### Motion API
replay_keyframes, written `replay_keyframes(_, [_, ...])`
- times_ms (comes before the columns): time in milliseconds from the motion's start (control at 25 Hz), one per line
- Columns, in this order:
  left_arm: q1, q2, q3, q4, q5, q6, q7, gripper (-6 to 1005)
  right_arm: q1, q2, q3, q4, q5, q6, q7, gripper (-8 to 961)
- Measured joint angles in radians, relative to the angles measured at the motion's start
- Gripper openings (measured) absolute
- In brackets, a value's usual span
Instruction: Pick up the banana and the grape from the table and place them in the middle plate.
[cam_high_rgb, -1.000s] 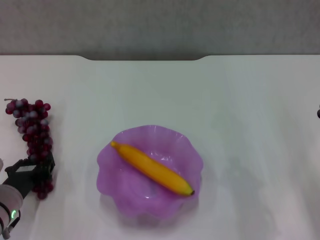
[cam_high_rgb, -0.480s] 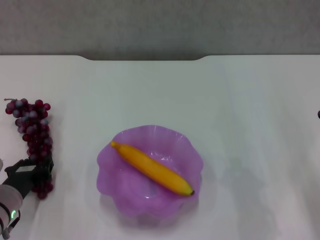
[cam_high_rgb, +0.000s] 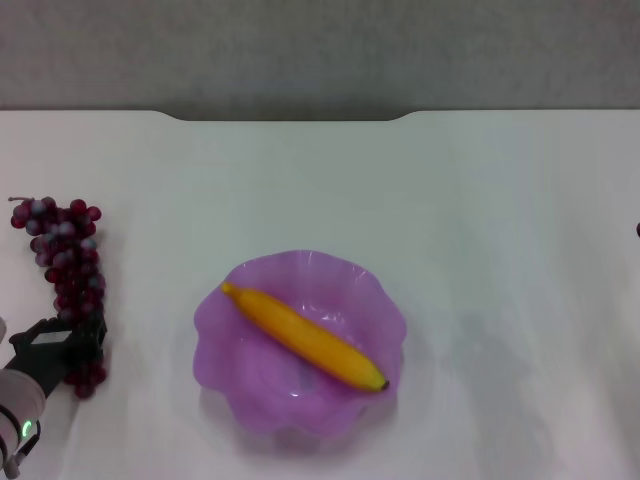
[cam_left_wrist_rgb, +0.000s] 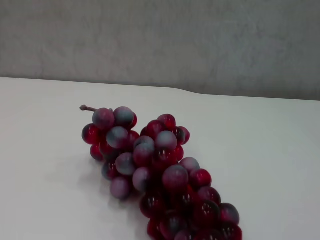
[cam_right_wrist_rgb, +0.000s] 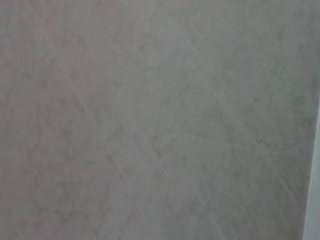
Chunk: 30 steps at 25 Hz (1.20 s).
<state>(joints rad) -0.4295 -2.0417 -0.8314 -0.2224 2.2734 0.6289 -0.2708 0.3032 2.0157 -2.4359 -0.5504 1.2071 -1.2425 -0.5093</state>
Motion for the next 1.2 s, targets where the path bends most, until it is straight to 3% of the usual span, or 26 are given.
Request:
replay_keyframes(960, [0.000,0.002,-0.002,-0.011,-0.002,0.025,-0.008,371,0.001,-0.002,-0.002,0.003,0.011,0.026,0.000,-1])
replay_keyframes(1200, [0.000,0.003,-0.007,-0.011,-0.004,0.025,-0.008,325,0.002,-0.002,-0.002,0.003,0.011,0.026,0.000,-2])
